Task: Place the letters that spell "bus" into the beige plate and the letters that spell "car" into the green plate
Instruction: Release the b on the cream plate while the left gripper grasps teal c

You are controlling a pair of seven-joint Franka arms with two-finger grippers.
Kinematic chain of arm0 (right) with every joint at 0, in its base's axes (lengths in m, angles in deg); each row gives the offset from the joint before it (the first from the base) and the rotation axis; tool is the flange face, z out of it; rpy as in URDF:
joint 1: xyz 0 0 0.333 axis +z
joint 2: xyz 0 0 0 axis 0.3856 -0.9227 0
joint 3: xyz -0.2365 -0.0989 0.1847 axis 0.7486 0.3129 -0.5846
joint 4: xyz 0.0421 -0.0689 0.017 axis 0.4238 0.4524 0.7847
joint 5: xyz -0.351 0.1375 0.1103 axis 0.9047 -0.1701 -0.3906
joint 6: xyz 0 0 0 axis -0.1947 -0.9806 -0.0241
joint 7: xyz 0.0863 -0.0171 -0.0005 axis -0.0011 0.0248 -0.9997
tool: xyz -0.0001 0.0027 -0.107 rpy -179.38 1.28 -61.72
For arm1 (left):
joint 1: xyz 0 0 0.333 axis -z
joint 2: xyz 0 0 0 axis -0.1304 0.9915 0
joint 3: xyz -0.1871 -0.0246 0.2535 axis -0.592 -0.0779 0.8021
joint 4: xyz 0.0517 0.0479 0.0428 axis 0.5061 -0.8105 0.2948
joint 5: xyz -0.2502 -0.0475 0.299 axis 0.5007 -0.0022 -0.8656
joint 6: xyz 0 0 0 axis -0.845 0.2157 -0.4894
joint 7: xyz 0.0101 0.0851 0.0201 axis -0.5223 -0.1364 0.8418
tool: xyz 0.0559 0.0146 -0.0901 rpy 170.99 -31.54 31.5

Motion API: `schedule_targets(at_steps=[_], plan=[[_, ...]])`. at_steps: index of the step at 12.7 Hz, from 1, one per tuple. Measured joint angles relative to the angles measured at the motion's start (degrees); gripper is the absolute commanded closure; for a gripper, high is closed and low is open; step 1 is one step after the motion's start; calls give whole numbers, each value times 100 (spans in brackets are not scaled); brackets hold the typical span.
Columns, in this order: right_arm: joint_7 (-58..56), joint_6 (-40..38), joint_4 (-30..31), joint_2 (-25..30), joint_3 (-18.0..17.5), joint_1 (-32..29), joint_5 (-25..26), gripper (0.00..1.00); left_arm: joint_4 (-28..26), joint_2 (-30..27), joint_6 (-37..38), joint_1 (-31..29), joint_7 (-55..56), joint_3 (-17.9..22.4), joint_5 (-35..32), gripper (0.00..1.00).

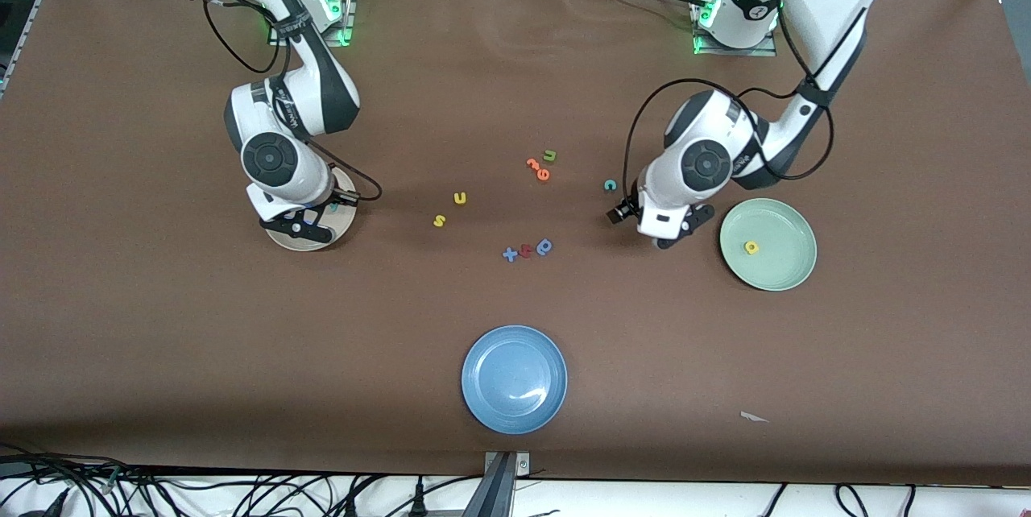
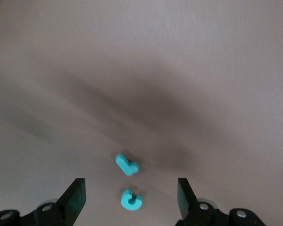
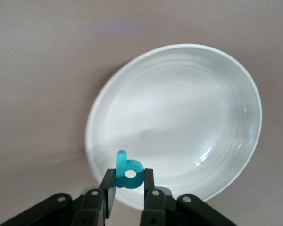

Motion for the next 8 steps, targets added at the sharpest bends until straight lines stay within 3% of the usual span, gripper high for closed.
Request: schedule_targets(at_steps=[2, 4, 5, 8], plan=[[-213, 285, 270, -12, 126, -16, -19, 76, -295, 3, -339, 176, -3, -57, -254, 13], [-243, 507, 467, -19, 137, -17, -65, 14, -692, 11, -951, 318, -3, -61, -439, 14], [-243, 550, 509, -21, 136, -14, -77, 1, -884, 18, -1216, 334, -3, -60, -480, 15], [-248, 573, 497, 2, 133, -14, -87, 2, -1053, 30, -1396, 312, -5, -54, -548, 33]])
